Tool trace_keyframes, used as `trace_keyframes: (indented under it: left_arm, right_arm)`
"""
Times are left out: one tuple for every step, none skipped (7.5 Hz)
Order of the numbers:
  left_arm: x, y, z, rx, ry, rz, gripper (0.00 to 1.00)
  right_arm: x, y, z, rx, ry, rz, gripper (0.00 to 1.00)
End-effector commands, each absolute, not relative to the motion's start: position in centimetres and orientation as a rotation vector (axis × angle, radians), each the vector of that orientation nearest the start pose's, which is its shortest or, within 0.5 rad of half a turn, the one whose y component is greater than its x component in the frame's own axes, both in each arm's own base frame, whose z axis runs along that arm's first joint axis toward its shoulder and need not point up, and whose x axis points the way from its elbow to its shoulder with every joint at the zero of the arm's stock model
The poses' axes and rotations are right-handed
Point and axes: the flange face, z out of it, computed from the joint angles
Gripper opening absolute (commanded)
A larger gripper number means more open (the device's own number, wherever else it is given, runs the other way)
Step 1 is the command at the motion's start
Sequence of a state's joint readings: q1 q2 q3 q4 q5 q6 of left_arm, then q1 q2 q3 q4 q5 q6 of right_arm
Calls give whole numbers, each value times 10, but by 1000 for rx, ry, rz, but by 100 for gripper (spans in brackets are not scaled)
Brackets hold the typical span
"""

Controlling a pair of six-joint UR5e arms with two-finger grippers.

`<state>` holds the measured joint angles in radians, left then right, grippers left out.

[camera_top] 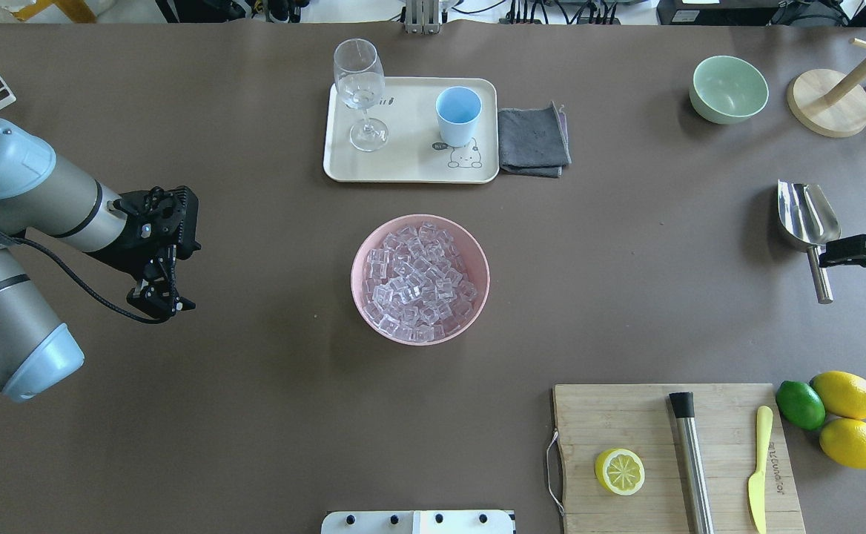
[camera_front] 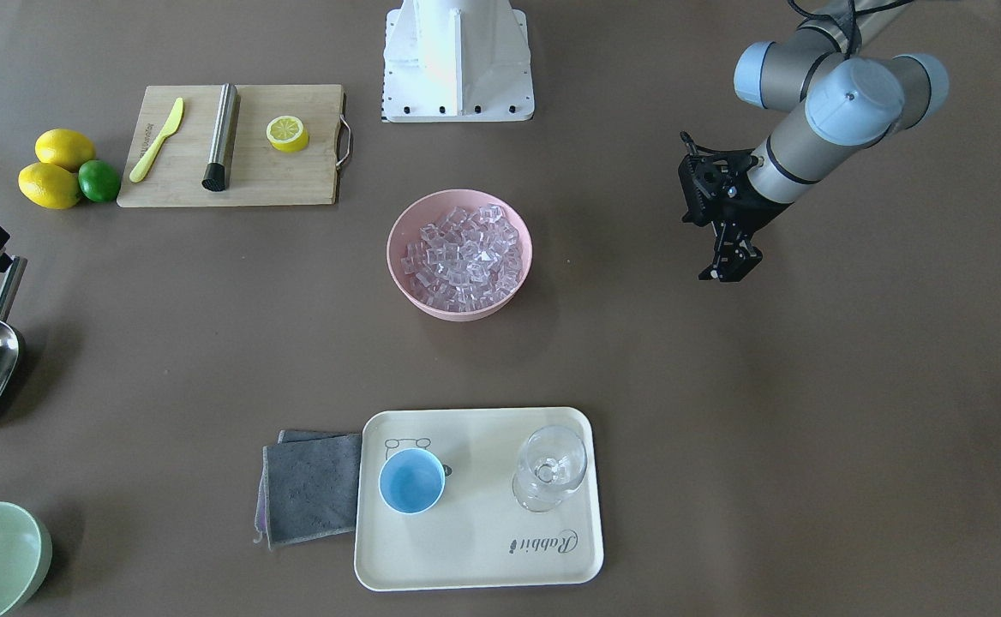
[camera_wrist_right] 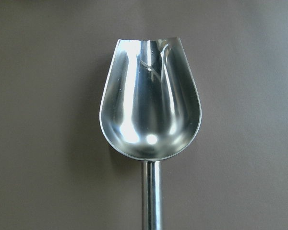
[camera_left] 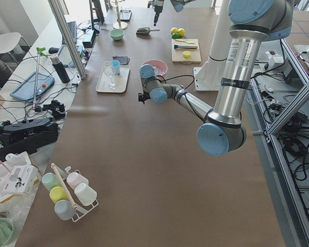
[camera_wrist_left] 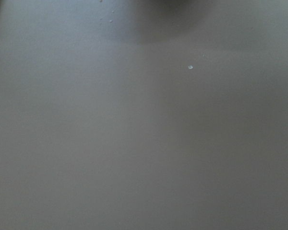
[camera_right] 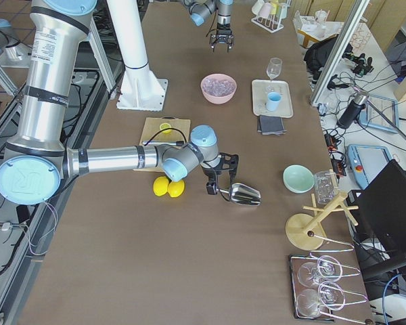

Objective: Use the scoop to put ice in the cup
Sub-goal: 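Move the left gripper toward the pink bowl while the right gripper grasps the metal scoop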

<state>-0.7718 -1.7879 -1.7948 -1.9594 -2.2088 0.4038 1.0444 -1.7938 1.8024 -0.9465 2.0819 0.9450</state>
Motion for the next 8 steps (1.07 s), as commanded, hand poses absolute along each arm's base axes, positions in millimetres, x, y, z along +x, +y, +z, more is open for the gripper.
trace_keyframes:
  left_arm:
    - [392,-435,394,826,874,1391,100]
    - [406,-423,396,832,911,1372,100]
    - [422,-426,400,909,894,1369,100]
    - [437,-429,403,988,898,1374,100]
    - [446,-433,401,1004,901,1378,99]
    - [452,-436,393,1013,903,1375,99]
    - [456,-434,392,1016,909,1377,99]
    - [462,-432,391,1019,908,1381,99]
  right_arm:
    - [-157,-418,601,128,-750,224,95]
    - [-166,-423,608,129,-750,213,95]
    - [-168,-422,615,145,-777,227,94]
    - [-173,-420,621,147,-788,228,92]
    - [-178,-418,623,140,-786,220,90]
    - [-185,-415,625,136,-775,227,89]
    - [-191,-412,625,130,-776,223,86]
    - [-192,-411,626,143,-788,216,74]
